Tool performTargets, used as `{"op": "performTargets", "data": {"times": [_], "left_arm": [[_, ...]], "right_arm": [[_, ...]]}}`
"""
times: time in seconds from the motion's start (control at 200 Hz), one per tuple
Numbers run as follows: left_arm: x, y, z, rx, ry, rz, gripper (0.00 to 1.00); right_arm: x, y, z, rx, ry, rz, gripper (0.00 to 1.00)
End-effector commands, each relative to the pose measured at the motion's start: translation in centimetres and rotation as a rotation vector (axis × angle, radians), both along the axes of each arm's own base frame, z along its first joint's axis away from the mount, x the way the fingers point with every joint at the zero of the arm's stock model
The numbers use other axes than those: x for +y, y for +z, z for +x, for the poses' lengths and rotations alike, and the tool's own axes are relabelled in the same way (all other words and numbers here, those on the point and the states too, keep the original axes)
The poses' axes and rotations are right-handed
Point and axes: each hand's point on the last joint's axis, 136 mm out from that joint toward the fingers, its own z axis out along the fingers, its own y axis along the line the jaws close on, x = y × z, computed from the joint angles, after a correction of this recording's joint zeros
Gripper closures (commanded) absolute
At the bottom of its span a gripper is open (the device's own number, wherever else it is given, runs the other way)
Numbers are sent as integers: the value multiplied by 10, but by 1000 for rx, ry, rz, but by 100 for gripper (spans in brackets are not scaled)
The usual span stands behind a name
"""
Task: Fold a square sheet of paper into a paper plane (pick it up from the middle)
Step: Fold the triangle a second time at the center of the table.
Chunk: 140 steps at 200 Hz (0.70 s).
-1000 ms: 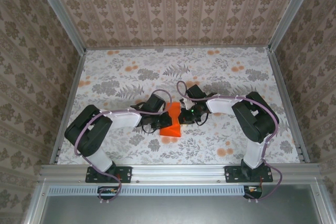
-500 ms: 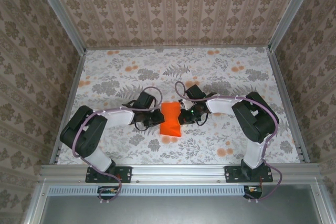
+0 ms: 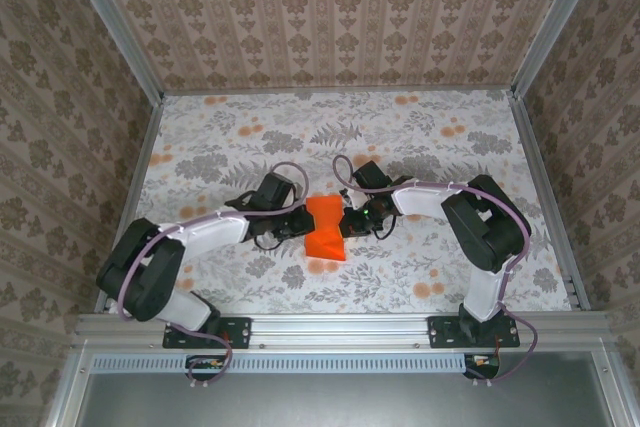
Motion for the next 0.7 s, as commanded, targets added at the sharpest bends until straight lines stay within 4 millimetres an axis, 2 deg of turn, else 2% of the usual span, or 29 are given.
{"op": "performTargets", "data": {"times": [0.0, 0.105, 0.345, 0.52, 0.61, 0.695], "left_arm": [[-16, -6, 0, 25, -22, -26, 88], [-24, -14, -2, 47, -57, -12, 88], [-15, -32, -6, 88, -41, 49, 90], [-4, -47, -17, 130, -17, 87, 93], [1, -54, -22, 146, -11, 100, 95], [3, -59, -26, 154, -6, 107, 95]], "right_arm": [[-39, -39, -17, 69, -33, -215, 95], [-36, -35, -15, 61, -32, -197, 95], [-26, -21, -8, 39, -26, -150, 94], [-12, 10, 1, 1, -30, -72, 93], [-5, 31, 3, -13, -50, -12, 89], [4, 44, -7, -3, -49, 46, 81]]}}
